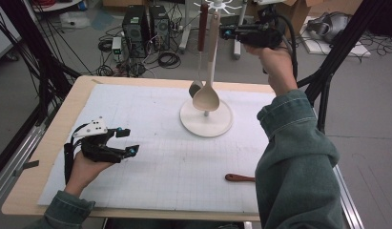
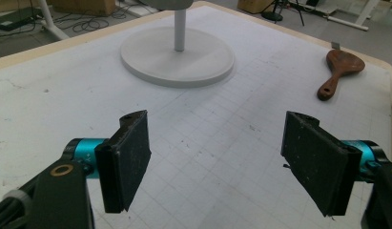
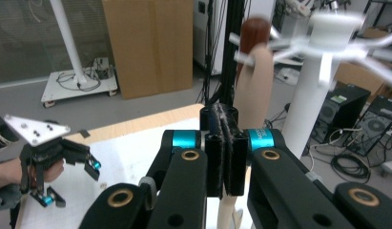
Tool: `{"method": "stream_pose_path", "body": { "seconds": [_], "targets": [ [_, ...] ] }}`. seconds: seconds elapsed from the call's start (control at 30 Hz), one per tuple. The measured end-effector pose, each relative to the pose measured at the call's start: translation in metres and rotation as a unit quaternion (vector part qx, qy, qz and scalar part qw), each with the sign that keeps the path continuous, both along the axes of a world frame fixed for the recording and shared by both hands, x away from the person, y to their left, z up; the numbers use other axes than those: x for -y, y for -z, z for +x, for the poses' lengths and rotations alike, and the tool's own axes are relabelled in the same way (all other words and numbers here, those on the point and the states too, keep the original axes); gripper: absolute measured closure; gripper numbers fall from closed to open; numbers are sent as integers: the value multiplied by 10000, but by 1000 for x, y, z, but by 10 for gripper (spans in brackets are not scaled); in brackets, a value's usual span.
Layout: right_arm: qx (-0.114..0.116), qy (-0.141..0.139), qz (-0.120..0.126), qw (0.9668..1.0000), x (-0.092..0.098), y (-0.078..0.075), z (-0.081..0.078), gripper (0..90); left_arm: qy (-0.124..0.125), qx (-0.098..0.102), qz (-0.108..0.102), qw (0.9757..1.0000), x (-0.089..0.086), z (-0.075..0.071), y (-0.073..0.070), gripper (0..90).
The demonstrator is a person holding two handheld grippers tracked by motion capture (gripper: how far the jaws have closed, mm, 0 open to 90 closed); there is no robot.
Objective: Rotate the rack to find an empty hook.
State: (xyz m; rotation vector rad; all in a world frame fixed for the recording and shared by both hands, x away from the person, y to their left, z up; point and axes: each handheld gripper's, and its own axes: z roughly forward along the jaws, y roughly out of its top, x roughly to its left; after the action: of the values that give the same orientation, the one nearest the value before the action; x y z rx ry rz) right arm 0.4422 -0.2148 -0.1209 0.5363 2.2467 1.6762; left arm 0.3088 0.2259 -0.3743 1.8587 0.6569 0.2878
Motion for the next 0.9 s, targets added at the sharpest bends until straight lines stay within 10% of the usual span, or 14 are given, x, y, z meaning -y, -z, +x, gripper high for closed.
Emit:
{"method": "stream_pose_path", "body": {
  "seconds": [0.9],
  "targets": [
    [243,455,-80,9986,-13,-16,7,897,-4,-8,-19,10000,-1,0,0,253]
  ]
}}
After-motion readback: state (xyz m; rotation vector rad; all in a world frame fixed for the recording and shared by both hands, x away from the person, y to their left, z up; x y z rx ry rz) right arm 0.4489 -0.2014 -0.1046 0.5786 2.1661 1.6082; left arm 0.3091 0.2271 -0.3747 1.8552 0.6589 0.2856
